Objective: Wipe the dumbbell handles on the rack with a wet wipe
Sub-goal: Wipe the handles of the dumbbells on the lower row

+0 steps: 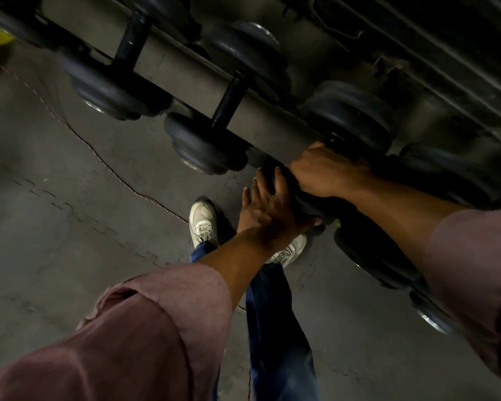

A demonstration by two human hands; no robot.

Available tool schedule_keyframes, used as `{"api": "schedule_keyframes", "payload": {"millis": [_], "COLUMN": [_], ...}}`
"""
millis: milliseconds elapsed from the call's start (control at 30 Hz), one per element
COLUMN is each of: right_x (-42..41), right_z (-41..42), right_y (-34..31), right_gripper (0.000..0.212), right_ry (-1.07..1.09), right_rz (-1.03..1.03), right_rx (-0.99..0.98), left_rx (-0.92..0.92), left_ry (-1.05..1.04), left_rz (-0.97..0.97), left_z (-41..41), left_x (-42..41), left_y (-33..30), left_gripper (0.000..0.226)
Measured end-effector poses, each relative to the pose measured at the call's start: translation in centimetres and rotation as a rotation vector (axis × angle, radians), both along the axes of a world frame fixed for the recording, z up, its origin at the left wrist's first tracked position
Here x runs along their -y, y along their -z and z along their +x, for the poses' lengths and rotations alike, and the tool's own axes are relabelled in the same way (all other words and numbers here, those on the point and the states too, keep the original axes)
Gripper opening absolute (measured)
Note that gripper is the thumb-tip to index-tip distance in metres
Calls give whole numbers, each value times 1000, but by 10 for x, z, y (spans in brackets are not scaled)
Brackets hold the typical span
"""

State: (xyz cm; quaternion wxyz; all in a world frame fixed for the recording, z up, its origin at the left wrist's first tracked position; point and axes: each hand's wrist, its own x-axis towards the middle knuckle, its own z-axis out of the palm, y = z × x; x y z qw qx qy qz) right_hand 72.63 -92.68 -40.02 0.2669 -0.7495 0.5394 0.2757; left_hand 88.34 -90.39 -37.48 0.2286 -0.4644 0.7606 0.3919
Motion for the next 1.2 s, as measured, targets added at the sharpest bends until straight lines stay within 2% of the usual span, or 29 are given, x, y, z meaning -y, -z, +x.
{"api": "schedule_keyframes", "payload": {"millis": [100,167,300,433,633,800,1067,1200], "right_x": [-11,-16,-14,-15,-23,-42,-43,-19], "right_z": [-8,-12,-5,2,4,0,0,3], "right_y": [1,0,-11,-21,-21,-24,-26,-20], "right_gripper": [18,20,24,34,43,61,67,56], "right_ry": [134,151,-81,-52,-34,105,155,216], "right_rz": [-55,-92,-138,-216,-243,-274,-238,-137], "right_rx": [136,162,-122,-410,-508,-528,-506,-449], "left_rx": [7,11,9,18,12,10,3,-2], "left_ry": [1,1,-2,-7,-9,-11,-13,-6], "left_rz": [12,15,7,12,-10,1,-29,-48], "left_z": [0,0,0,0,1,0,1,1], "left_x": [0,0,0,0,-1,-2,-3,-3], "left_y": [-1,-1,1,2,3,2,4,5], "left_gripper": [125,125,125,126,126,126,126,126]}}
